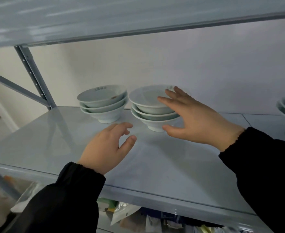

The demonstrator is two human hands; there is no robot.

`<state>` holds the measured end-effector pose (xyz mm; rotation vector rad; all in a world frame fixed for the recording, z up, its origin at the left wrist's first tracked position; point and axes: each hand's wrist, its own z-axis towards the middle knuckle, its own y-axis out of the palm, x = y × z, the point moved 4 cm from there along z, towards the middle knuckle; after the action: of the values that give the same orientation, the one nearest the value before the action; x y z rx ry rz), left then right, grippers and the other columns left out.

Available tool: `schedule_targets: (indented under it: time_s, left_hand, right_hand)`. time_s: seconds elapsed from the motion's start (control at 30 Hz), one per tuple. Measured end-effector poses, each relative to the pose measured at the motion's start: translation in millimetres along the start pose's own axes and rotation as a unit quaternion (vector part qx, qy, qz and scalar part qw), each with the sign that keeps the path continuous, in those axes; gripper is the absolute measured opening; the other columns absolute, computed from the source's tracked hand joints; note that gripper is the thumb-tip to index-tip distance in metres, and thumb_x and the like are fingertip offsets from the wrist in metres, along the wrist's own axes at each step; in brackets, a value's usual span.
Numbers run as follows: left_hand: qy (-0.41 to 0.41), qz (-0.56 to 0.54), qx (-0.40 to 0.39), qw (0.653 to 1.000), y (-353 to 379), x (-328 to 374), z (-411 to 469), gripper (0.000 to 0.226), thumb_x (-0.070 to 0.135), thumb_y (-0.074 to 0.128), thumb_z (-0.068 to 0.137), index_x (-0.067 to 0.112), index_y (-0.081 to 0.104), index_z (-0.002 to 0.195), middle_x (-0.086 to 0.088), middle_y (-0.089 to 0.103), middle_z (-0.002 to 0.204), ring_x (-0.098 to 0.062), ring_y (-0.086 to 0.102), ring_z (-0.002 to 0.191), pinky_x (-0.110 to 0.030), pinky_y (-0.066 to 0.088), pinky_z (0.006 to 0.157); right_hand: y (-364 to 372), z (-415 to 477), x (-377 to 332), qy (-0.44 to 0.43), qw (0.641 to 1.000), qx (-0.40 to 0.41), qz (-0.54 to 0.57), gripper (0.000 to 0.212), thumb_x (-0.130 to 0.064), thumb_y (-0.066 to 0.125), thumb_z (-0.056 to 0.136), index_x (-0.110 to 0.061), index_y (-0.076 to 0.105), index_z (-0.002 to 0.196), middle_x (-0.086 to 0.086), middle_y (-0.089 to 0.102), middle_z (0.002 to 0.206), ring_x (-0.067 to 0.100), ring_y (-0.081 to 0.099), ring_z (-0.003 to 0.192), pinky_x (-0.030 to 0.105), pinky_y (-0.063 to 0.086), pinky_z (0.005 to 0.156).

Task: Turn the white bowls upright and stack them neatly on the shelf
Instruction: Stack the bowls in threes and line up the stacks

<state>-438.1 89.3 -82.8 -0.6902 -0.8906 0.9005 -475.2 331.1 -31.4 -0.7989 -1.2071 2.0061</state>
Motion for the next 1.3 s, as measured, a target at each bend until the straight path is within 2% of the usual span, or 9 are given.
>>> schedule_targets:
  time_s: [0.33, 0.47, 0.57, 0.73, 0.83, 0.97, 1.13, 1.23, 1.3]
  left_hand:
    - [-0.008, -0.035, 0.036, 0.999, -29, -69, 6, 0.052, 0.064, 0.040, 0.087, 0.036, 0.052, 0.129, 0.018, 0.059, 0.113, 0.000, 0.056, 0.106, -0.038, 0.054, 0.086]
    - [-0.003, -0.062, 0.081, 0.995, -61, -116, 30, 0.053, 0.062, 0.044, 0.087, 0.032, 0.050, 0.130, 0.014, 0.058, 0.116, -0.005, 0.057, 0.108, -0.041, 0.054, 0.088]
    - [-0.012, -0.096, 0.107, 0.990, -81, -149, 52, 0.054, 0.055, 0.049, 0.089, 0.029, 0.047, 0.136, 0.008, 0.057, 0.124, -0.007, 0.056, 0.110, -0.036, 0.053, 0.090]
    - [-0.095, -0.199, 0.067, 0.973, -83, -198, 87, 0.068, 0.055, 0.051, 0.092, 0.029, 0.030, 0.151, 0.011, 0.041, 0.147, -0.008, 0.043, 0.130, -0.025, 0.033, 0.100]
    - [-0.132, -0.283, 0.039, 0.949, -76, -223, 107, 0.079, 0.061, 0.050, 0.089, 0.026, 0.023, 0.155, 0.009, 0.031, 0.157, -0.009, 0.031, 0.142, -0.033, 0.026, 0.115]
    - [-0.202, -0.372, 0.023, 0.905, -61, -243, 128, 0.077, 0.061, 0.047, 0.087, 0.020, 0.032, 0.150, 0.002, 0.036, 0.155, -0.021, 0.038, 0.139, -0.040, 0.028, 0.115]
    - [-0.240, -0.504, -0.025, 0.829, -38, -251, 146, 0.041, 0.058, 0.049, 0.082, 0.031, 0.057, 0.111, 0.003, 0.055, 0.129, -0.021, 0.050, 0.121, -0.044, 0.036, 0.111]
    - [-0.282, -0.583, -0.013, 0.762, -23, -253, 154, 0.069, 0.056, 0.055, 0.076, 0.016, 0.057, 0.132, -0.002, 0.065, 0.126, -0.025, 0.056, 0.122, -0.044, 0.033, 0.114]
    - [-0.296, -0.605, -0.005, 0.739, -20, -252, 154, 0.066, 0.047, 0.053, 0.087, 0.001, 0.052, 0.134, -0.016, 0.069, 0.112, -0.030, 0.060, 0.110, -0.041, 0.034, 0.114]
  right_hand:
    - [24, 18, -81, -0.047, 0.990, 0.072, 0.111, 0.076, -0.054, 0.053, 0.084, -0.030, 0.034, 0.153, -0.010, 0.027, 0.163, -0.001, 0.011, 0.151, 0.014, 0.013, 0.119]
    - [45, 48, -122, -0.016, 0.982, 0.090, 0.168, 0.078, -0.041, 0.064, 0.086, -0.019, 0.033, 0.155, -0.007, 0.034, 0.159, -0.013, 0.018, 0.139, -0.001, 0.008, 0.109]
    - [68, 77, -138, 0.056, 0.970, 0.083, 0.222, 0.080, -0.035, 0.069, 0.091, -0.019, 0.027, 0.157, -0.013, 0.033, 0.154, -0.021, 0.015, 0.130, -0.006, 0.007, 0.101]
    - [106, 124, -138, 0.232, 0.903, 0.104, 0.347, 0.081, -0.043, 0.064, 0.093, -0.021, 0.023, 0.159, -0.011, 0.036, 0.157, 0.003, 0.036, 0.139, 0.015, 0.027, 0.107]
    - [123, 144, -130, 0.284, 0.844, 0.145, 0.432, 0.064, -0.039, 0.062, 0.096, -0.021, 0.034, 0.151, -0.026, 0.052, 0.119, -0.012, 0.051, 0.102, 0.007, 0.035, 0.089]
    - [150, 167, -112, 0.333, 0.800, 0.154, 0.474, 0.070, -0.051, 0.051, 0.096, -0.023, 0.030, 0.156, -0.001, 0.022, 0.164, 0.019, 0.024, 0.149, 0.039, 0.027, 0.117]
    - [167, 191, -93, 0.382, 0.736, 0.203, 0.521, 0.081, -0.057, 0.049, 0.095, -0.028, 0.012, 0.160, -0.009, 0.019, 0.164, 0.016, 0.022, 0.150, 0.035, 0.020, 0.118]
    - [174, 201, -87, 0.374, 0.710, 0.208, 0.559, 0.098, -0.069, 0.054, 0.076, -0.034, 0.014, 0.159, -0.014, 0.022, 0.163, 0.013, 0.026, 0.148, 0.044, 0.023, 0.122]
    - [177, 206, -86, 0.359, 0.689, 0.216, 0.592, 0.104, -0.069, 0.056, 0.069, -0.035, 0.015, 0.159, -0.015, 0.024, 0.162, 0.012, 0.030, 0.146, 0.045, 0.026, 0.121]
